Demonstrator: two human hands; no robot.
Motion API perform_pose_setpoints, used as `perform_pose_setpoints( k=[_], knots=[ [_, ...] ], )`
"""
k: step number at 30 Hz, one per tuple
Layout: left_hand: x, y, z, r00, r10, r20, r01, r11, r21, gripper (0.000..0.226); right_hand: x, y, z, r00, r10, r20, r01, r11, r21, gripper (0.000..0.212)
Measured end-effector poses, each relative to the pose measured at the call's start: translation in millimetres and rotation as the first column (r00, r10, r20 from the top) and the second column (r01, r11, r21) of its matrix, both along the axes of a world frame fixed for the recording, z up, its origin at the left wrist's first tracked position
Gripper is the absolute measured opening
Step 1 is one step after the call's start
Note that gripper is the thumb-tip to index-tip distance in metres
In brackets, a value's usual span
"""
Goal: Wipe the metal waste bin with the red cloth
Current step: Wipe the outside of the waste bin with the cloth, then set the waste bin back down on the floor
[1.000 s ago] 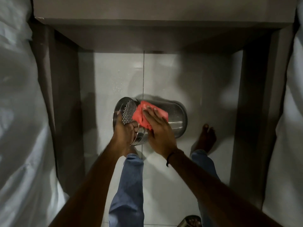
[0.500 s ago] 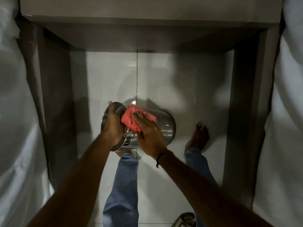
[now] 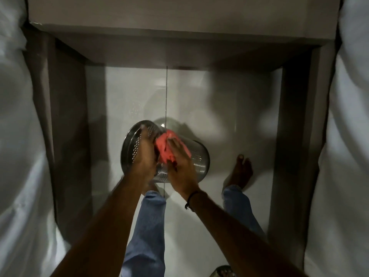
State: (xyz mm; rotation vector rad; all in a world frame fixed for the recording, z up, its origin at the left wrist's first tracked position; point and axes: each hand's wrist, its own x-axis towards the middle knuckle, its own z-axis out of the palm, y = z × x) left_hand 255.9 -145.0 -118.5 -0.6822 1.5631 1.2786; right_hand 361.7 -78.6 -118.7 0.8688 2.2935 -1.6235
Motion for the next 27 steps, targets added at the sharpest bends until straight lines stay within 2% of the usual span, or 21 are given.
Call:
perform_pose_setpoints(
  k=[3, 5, 7, 8, 9, 12, 16, 18, 21, 22, 24, 25, 27],
  knots=[
    [11.6, 6.5, 2.0, 0.982, -0.189, -0.012, 0.189, 0.980, 0.066, 0.058, -26.7, 20.9, 5.9, 0.938, -0.310, 0.155, 0.335, 0.925, -0.178, 0.050],
    [15.1, 10.9, -1.2, 0.977, -0.210, -0.049, 0.214, 0.972, 0.093, 0.053, -35.1, 34.7, 12.4, 0.852, -0.455, 0.259, 0.519, 0.802, -0.296, 0.038],
    [16.5, 19.3, -7.2, 0.974, -0.214, -0.075, 0.220, 0.973, 0.075, 0.052, -35.4, 48.7, 16.3, 0.750, -0.566, 0.342, 0.660, 0.615, -0.431, 0.024],
    [18.0, 22.3, -8.5, 0.966, -0.240, -0.093, 0.245, 0.968, 0.054, 0.050, -34.8, 54.8, 17.4, 0.717, -0.582, 0.383, 0.692, 0.535, -0.484, 0.021],
    [20.2, 24.0, -12.2, 0.951, -0.288, -0.114, 0.293, 0.956, 0.032, 0.051, -33.9, 59.7, 16.0, 0.702, -0.576, 0.418, 0.708, 0.498, -0.501, 0.024],
    [26.7, 25.4, -14.7, 0.883, -0.456, -0.111, 0.460, 0.888, 0.016, 0.051, -31.3, 66.3, 3.8, 0.692, -0.550, 0.467, 0.721, 0.557, -0.413, 0.031],
    [23.3, 28.8, -18.7, 0.903, -0.423, -0.073, 0.428, 0.899, 0.090, 0.054, -34.1, 79.7, -4.5, 0.625, -0.625, 0.468, 0.776, 0.560, -0.288, 0.018],
    [15.3, 30.7, -15.0, 0.893, -0.435, -0.112, 0.441, 0.896, 0.039, 0.048, -35.7, 95.0, -4.0, 0.643, -0.616, 0.455, 0.762, 0.576, -0.297, 0.010],
    [-2.8, 39.4, 1.6, 0.839, -0.457, -0.295, 0.432, 0.889, -0.148, 0.024, -39.6, 125.8, 7.5, 0.717, -0.559, 0.417, 0.694, 0.624, -0.358, 0.010],
    [-12.4, 45.6, 10.5, 0.860, -0.402, -0.314, 0.381, 0.916, -0.127, 0.014, -43.6, 137.1, 13.9, 0.745, -0.533, 0.402, 0.667, 0.617, -0.419, 0.015],
    [-37.4, 63.6, 31.5, 0.915, -0.296, -0.275, 0.315, 0.949, 0.029, 0.008, -60.2, 159.6, 28.2, 0.818, -0.469, 0.334, 0.566, 0.547, -0.617, 0.032],
    [-50.4, 72.4, 41.0, 0.928, -0.256, -0.271, 0.292, 0.951, 0.100, 0.013, -71.4, 169.5, 34.3, 0.851, -0.436, 0.294, 0.504, 0.517, -0.692, 0.036],
    [-85.4, 92.9, 58.6, 0.921, -0.201, -0.333, 0.256, 0.958, 0.129, 0.024, -105.6, 188.8, 46.2, 0.888, -0.408, 0.213, 0.416, 0.515, -0.749, 0.038]
  ],
)
